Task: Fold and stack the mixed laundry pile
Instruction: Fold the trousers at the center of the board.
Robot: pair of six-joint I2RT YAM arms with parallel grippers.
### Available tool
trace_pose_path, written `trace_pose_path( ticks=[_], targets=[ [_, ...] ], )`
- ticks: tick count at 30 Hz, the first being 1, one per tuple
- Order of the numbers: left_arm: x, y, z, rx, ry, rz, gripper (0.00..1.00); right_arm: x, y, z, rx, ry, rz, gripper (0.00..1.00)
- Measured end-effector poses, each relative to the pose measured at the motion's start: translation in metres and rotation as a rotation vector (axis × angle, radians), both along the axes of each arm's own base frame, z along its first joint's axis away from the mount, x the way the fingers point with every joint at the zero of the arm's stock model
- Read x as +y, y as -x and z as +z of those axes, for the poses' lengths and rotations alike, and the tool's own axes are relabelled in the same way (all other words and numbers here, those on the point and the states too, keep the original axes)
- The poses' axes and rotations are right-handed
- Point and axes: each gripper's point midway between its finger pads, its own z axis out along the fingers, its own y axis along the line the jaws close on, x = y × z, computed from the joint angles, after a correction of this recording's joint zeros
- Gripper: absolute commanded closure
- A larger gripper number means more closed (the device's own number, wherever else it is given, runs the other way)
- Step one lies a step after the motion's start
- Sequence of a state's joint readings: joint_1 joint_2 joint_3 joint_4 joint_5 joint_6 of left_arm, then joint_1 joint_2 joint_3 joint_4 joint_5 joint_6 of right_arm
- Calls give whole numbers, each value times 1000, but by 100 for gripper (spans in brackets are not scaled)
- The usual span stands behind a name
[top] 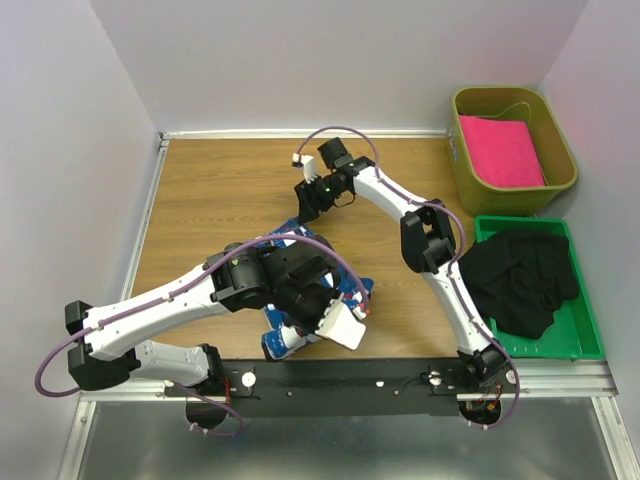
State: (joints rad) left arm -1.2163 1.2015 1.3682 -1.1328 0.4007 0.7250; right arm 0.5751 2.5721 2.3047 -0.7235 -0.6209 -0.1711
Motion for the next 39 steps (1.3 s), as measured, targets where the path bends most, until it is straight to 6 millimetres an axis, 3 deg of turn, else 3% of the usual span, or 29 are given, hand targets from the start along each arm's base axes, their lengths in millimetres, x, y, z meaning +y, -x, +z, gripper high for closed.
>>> trace_pose_path(
  ticks=[6, 15, 21, 26, 30, 34, 37, 39],
  targets=[
    [-2, 11, 0, 32, 5, -40, 100, 22, 4, -7, -30, -65, 19, 36],
    [-10, 11, 11, 28, 17, -51, 100, 24, 9, -3, -46, -109, 26, 36],
    [-10, 39, 2, 61, -2, -145, 100, 22, 12, 22, -84, -131, 25, 34],
    [-13, 52, -2, 99, -18, -192, 100, 35, 8, 40, -124, -170, 39, 43],
    [-15, 53, -4, 104, -25, -196, 100, 52, 26, 34, -116, -180, 96, 55],
    [-18, 40, -1, 90, -14, -165, 100, 59, 65, -3, -23, -144, 167, 73],
    [-16, 5, -2, 39, -2, -90, 100, 61, 90, -15, 44, -164, 227, 76],
    [-11, -26, -3, -24, 3, -45, 100, 59, 93, -17, 50, -179, 243, 77]
  ],
)
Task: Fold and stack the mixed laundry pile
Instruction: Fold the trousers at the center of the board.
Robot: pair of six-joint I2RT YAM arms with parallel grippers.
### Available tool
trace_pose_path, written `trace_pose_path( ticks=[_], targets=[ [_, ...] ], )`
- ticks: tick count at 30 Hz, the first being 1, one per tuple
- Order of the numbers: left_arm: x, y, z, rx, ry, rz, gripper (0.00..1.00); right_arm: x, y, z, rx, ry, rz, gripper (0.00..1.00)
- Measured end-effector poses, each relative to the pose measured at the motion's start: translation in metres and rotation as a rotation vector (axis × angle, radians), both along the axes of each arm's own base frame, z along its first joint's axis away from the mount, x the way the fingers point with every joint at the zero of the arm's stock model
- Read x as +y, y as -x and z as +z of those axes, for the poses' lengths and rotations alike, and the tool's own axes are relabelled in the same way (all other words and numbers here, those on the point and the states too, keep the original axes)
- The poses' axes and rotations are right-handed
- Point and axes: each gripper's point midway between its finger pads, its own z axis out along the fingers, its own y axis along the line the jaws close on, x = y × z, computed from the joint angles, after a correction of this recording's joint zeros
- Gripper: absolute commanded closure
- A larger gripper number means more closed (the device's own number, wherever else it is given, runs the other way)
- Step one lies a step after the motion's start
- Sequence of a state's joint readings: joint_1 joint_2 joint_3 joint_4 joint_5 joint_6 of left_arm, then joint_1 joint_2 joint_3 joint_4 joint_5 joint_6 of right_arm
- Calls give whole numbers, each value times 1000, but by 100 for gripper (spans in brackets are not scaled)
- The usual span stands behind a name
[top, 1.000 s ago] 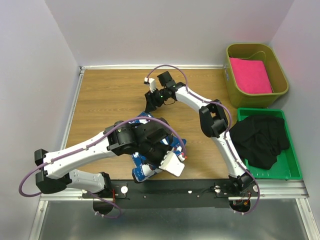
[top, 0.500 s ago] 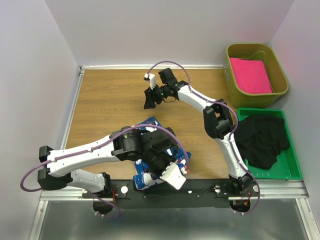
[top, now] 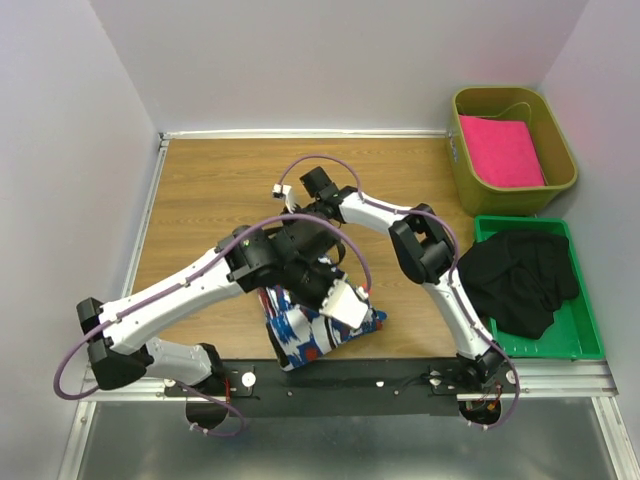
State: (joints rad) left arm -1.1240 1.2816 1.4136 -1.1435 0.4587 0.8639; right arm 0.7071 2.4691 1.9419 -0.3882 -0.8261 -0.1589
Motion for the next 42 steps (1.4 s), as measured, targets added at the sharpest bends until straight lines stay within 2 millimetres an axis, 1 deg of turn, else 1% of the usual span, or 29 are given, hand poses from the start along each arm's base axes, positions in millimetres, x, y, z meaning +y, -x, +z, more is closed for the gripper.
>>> trace_pose_path(
  ticks=[2, 3, 4, 5, 8, 9, 13, 17, 19, 23, 27, 30, 32, 33, 34, 35, 36, 38, 39, 40, 41, 42],
  targets=[
    [6, -28, -3, -50, -4, 44, 100, -4, 6, -1, 22, -12, 13, 78],
    [10, -46, -6, -79, -10, 69, 100, -6, 7, -1, 29, -14, 14, 78],
    [13, -57, -9, -98, -16, 82, 100, -9, 10, -2, 38, -15, 16, 78],
    [17, -72, -15, -125, -27, 98, 100, -12, 12, -1, 46, -15, 18, 78],
    [32, -102, -36, -174, -67, 126, 100, -17, 18, -2, 59, -14, 25, 78],
    [38, -109, -46, -184, -88, 129, 100, -18, 20, -2, 62, -13, 27, 78],
    [56, -136, -72, -212, -131, 151, 100, -20, 24, -2, 74, -16, 34, 79],
    [63, -160, -83, -257, -134, 166, 100, -20, 26, -1, 79, -19, 38, 79],
    [63, -174, -88, -288, -131, 163, 100, -20, 26, -1, 81, -20, 39, 79],
    [57, -193, -96, -327, -123, 154, 100, -20, 26, -1, 82, -21, 40, 79],
    [52, -204, -107, -347, -117, 147, 100, -20, 26, -1, 82, -21, 39, 79],
    [52, -209, -122, -356, -121, 146, 100, -20, 26, -1, 82, -20, 39, 78],
    [58, -211, -137, -353, -138, 153, 100, -21, 24, -1, 81, -14, 31, 76],
    [61, -212, -144, -349, -148, 159, 94, -22, 23, -1, 81, -12, 27, 76],
    [63, -213, -149, -346, -154, 163, 89, -23, 21, 0, 80, -8, 23, 74],
    [64, -214, -151, -347, -155, 165, 80, -24, 19, 0, 78, 1, 15, 71],
    [65, -216, -155, -345, -161, 173, 77, -24, 16, 0, 74, 6, 7, 69],
    [64, -219, -156, -350, -158, 188, 71, -27, 9, 1, 70, 22, -16, 64],
    [64, -221, -155, -349, -152, 208, 71, -29, 4, 2, 67, 28, -30, 60],
    [64, -223, -152, -343, -150, 228, 69, -31, -1, 3, 62, 34, -47, 48],
    [64, -224, -150, -338, -146, 242, 67, -35, -8, 5, 56, 44, -71, 41],
    [64, -231, -139, -328, -129, 286, 67, -38, -17, 6, 43, 51, -94, 36]
  ],
)
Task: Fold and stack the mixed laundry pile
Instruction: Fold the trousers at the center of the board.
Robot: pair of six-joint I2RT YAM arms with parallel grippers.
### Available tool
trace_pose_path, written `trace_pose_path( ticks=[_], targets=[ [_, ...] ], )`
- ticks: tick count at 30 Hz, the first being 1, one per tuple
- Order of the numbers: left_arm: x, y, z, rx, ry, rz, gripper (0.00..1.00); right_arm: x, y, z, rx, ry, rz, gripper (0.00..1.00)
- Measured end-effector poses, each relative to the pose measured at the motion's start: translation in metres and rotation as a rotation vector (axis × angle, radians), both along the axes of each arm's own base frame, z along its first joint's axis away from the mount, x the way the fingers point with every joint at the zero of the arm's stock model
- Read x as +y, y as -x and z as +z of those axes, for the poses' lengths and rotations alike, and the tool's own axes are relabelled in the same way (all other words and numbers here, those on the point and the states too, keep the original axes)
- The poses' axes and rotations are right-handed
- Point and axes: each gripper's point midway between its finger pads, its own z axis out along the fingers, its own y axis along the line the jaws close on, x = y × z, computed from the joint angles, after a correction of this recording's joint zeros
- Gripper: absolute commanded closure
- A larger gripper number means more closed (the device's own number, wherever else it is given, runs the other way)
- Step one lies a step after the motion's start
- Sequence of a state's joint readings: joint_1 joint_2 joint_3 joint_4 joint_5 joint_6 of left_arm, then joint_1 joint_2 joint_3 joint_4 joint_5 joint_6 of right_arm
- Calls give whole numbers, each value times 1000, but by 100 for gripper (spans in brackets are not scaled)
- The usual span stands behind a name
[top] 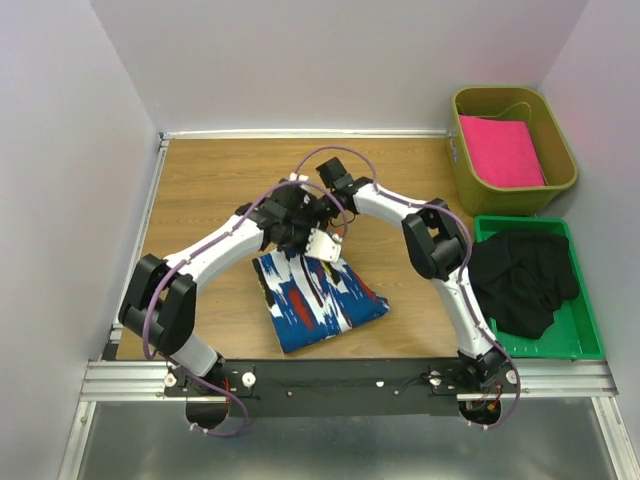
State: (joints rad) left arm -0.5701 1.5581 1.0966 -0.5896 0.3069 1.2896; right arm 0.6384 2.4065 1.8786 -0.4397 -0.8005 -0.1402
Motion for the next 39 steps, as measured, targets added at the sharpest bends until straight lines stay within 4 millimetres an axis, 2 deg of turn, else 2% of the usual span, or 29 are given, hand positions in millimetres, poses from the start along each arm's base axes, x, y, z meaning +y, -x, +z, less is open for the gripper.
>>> trace_pose_path(
  ticks=[1, 2, 4, 6, 9, 11, 14, 17, 19, 22, 23, 24, 25, 27, 29, 32, 35, 38, 39],
  targets=[
    [1, -5, 8, 5, 19, 32, 66, -4, -10, 2, -9, 3, -26, 28],
    [1, -9, 17, 9, 39, 57, 62, -8, -16, 5, -15, 6, -45, 26],
    [4, -24, 41, 17, 106, 128, 56, -21, -40, 12, -37, 21, -121, 24],
    [16, -34, 61, 39, 181, 218, 54, -38, -62, 21, -49, 22, -188, 24],
    [34, -30, 66, 101, 232, 321, 53, -79, -95, 45, -76, 29, -305, 28],
    [41, -16, 59, 168, 257, 383, 54, -100, -106, 64, -106, 29, -355, 35],
    [41, 5, 42, 264, 264, 427, 57, -118, -88, 94, -110, 25, -372, 40],
    [41, 17, 26, 343, 263, 471, 63, -121, -38, 115, -68, 4, -323, 43],
    [41, 20, 17, 377, 255, 495, 65, -120, 0, 118, -28, -5, -279, 45],
    [45, 20, -14, 443, 224, 550, 67, -120, 68, 101, 77, 25, -194, 48],
    [48, 21, -30, 475, 206, 576, 67, -120, 82, 95, 100, 39, -174, 49],
    [52, 22, -39, 496, 194, 595, 67, -116, 108, 81, 133, 72, -119, 49],
    [57, 23, -50, 533, 186, 636, 67, -113, 120, 74, 150, 89, -95, 50],
    [60, 21, -54, 550, 197, 665, 67, -110, 156, 53, 193, 149, -16, 52],
    [62, 19, -54, 557, 202, 688, 67, -110, 176, 35, 215, 203, 34, 55],
    [65, 17, -56, 575, 216, 718, 67, -119, 172, 8, 199, 290, 26, 55],
    [70, 14, -56, 599, 239, 751, 66, -123, 156, -1, 200, 328, -7, 55],
    [85, 5, -56, 598, 263, 808, 62, -120, 108, 1, 125, 340, -78, 55],
    [91, 1, -56, 594, 270, 825, 59, -120, 84, 1, 96, 345, -110, 55]
  ],
)
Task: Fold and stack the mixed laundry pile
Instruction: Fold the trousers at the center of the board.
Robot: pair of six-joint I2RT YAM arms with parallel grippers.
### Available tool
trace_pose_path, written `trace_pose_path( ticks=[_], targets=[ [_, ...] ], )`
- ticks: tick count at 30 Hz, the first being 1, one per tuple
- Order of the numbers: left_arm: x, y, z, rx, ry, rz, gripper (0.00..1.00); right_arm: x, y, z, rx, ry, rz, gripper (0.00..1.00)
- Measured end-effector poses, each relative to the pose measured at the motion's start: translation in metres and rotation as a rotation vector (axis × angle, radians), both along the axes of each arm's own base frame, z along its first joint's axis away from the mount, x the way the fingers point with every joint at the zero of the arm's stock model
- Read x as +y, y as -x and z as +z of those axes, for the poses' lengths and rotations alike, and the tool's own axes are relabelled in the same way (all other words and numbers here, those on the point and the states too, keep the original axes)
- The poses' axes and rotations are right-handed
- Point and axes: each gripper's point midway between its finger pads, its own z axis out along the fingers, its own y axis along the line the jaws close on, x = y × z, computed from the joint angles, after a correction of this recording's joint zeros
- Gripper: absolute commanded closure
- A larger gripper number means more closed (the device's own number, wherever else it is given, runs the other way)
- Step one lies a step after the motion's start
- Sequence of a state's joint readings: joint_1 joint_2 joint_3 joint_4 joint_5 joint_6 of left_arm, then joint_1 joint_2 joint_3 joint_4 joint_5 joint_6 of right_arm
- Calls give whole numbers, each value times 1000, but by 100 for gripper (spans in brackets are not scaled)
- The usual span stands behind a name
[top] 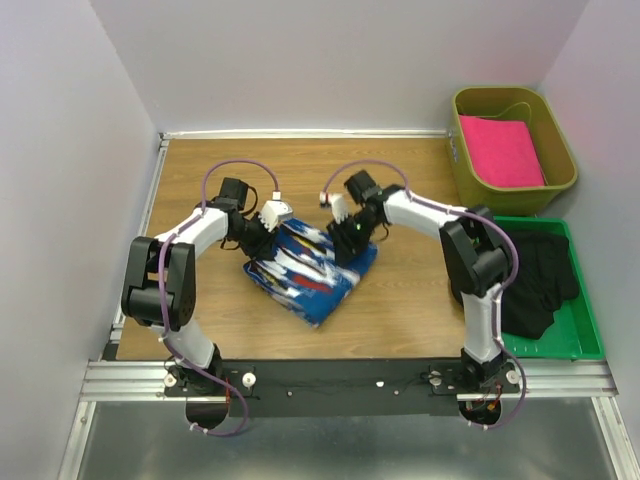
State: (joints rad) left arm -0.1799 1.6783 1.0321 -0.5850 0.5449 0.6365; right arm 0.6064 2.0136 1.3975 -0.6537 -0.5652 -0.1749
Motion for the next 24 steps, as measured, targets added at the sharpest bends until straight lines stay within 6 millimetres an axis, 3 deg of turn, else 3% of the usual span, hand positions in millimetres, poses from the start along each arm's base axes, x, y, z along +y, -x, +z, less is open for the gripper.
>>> trace_pose_path(
  ticks=[5, 9, 10, 13, 16, 19, 22, 24],
  targets=[
    [9, -7, 2, -24, 8, 9, 52, -5, -121, 7, -265, 43, -109, 45],
    [11, -4, 16, -80, 2, -52, 39, -12, -150, 23, -353, 72, -127, 36],
    [12, -3, 22, -96, 1, -62, 32, -12, -151, 28, -365, 69, -125, 35],
    [13, -8, 52, -201, 5, -98, 30, -14, -145, 52, -383, 40, -114, 35],
    [10, -27, 88, -330, 17, -134, 30, -14, -123, 82, -389, -10, -93, 39],
    [5, -51, 108, -400, 25, -152, 44, -5, -91, 100, -377, -56, -51, 43],
    [1, -76, 105, -401, 29, -157, 62, 12, -58, 88, -315, -74, 8, 44],
    [-1, -90, 91, -373, 32, -151, 71, 17, -33, 63, -234, -56, 42, 44]
  ],
)
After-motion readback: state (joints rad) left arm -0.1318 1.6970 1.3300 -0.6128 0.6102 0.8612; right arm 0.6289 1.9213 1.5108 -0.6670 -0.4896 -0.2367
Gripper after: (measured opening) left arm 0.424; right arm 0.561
